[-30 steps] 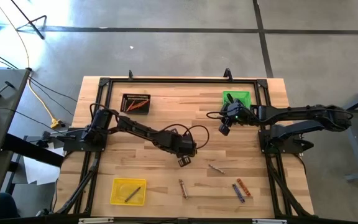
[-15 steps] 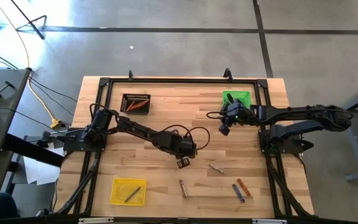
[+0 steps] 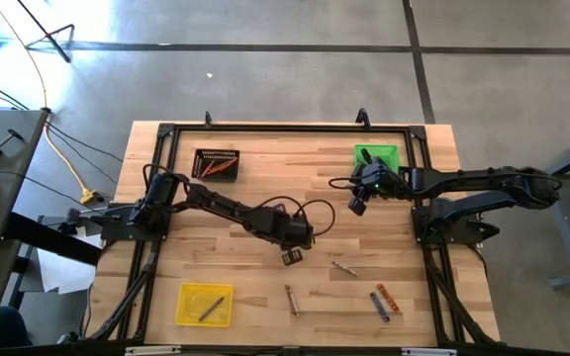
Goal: Sort crayons
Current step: Put the blue crayon into the yellow bin
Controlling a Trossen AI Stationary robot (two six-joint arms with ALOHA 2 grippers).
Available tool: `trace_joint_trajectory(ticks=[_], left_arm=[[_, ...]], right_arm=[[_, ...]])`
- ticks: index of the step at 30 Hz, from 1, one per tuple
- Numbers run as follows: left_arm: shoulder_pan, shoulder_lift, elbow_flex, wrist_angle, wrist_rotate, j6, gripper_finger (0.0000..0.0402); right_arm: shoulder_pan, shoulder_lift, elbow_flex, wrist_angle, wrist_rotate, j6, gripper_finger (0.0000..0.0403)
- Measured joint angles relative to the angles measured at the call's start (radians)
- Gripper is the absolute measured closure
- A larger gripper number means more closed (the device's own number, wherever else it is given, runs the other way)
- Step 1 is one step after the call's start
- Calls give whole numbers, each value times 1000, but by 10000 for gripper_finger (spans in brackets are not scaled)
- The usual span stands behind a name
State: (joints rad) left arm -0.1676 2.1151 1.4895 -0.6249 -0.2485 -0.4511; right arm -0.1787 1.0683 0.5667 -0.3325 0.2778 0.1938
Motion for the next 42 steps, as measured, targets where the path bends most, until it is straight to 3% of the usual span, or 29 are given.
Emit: trace_joint_trajectory(ticks=[42], left_arm=[[30, 21, -3, 27, 5, 8, 309]], right_arm=[[0, 0, 0, 0, 0, -11, 315]])
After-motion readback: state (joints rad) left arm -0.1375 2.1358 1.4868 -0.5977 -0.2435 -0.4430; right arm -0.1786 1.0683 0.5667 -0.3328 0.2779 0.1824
